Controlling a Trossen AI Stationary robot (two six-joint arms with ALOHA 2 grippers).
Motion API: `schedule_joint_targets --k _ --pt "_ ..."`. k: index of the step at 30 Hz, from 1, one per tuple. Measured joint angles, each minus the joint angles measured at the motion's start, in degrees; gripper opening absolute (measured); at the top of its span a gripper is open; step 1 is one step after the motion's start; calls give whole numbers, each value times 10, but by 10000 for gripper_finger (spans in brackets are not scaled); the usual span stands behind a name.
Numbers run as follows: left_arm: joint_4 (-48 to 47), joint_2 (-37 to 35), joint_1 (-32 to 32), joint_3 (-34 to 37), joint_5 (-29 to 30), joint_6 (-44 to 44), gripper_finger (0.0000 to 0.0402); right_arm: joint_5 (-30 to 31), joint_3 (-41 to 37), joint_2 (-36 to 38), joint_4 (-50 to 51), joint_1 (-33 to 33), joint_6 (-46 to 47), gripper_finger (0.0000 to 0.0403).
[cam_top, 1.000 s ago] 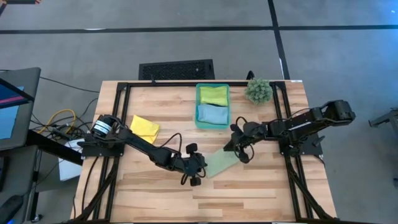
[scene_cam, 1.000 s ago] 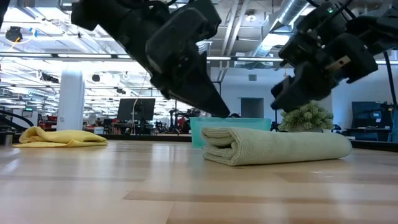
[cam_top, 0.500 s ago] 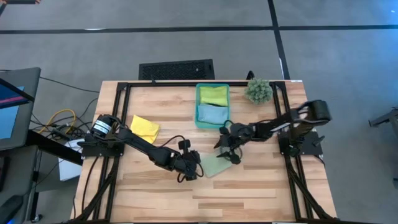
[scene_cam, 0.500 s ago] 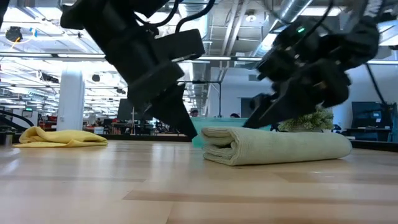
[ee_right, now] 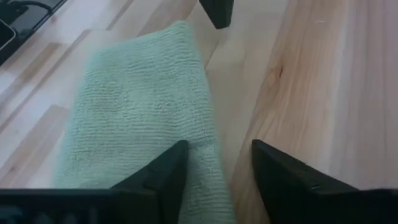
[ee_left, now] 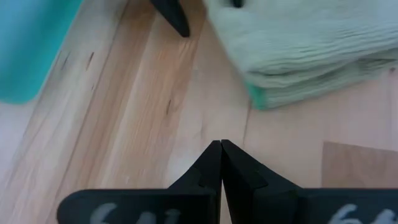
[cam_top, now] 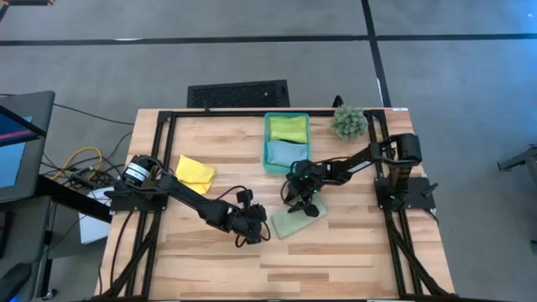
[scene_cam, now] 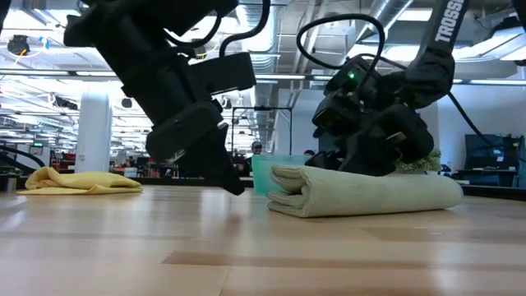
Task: Fold microfiber towels
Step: Put the green microfiber into the green bin
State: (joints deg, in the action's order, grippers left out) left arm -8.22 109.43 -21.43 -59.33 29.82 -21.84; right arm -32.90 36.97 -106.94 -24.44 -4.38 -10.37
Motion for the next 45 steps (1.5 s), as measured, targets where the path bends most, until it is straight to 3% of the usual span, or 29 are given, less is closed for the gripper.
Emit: schedule_joint_targets --k 6,13,19,24,28,34,40,45 --pt "1 0 -9 0 1 -1 0 -4 0 0 26 1 -9 133" --pt "-5 0 -21 0 69 5 0 -8 -1 12 58 18 -20 16" --pt "-4 0 -22 0 85 0 0 10 -8 86 129 44 -22 31" --pt "-1 0 -21 0 86 -1 0 40 -6 160 183 62 -35 10" --pt "0 0 -21 0 86 -3 0 49 -6 203 224 74 -36 18" --pt "3 0 -21 0 86 -4 0 49 -8 248 229 94 -36 12" --pt "4 0 -21 0 86 -5 0 58 -8 270 235 100 -19 16" --pt "4 0 -21 0 86 -10 0 68 -8 223 233 99 -12 23"
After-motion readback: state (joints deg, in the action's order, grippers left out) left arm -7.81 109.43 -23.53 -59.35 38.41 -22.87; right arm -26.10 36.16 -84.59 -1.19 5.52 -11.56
